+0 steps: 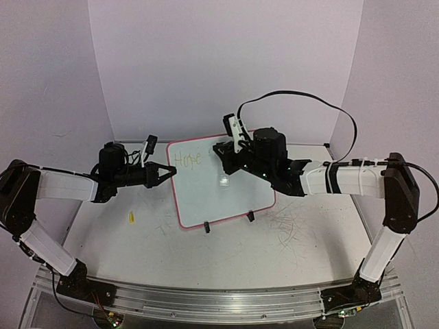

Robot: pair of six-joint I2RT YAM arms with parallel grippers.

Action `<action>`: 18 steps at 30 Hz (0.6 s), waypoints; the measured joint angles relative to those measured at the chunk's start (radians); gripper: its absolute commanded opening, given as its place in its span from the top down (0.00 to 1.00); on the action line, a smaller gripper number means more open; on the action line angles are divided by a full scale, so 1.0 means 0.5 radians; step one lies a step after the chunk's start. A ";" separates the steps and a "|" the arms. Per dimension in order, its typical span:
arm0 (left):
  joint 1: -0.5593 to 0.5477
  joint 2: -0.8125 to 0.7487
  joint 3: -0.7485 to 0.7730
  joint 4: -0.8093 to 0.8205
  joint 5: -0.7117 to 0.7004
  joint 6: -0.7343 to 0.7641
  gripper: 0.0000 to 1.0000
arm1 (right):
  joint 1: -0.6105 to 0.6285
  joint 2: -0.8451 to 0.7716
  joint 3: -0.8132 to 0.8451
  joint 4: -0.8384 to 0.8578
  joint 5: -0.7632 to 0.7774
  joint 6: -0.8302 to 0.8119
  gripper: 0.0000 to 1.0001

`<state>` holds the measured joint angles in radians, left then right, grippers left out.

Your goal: Write a sentence on the whiteboard

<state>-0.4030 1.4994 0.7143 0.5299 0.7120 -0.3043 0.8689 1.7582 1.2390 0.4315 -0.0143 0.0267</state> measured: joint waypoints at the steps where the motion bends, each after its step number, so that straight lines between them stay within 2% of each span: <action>1: -0.001 -0.001 0.000 0.000 -0.001 0.001 1.00 | -0.001 0.009 0.008 0.006 -0.010 0.000 1.00; 18: -0.006 -0.005 0.000 -0.016 -0.013 0.033 1.00 | 0.001 0.086 0.065 0.045 -0.004 0.001 1.00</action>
<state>-0.4061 1.4971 0.7143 0.5221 0.7055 -0.2879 0.8692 1.8011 1.2716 0.4541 -0.0164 0.0272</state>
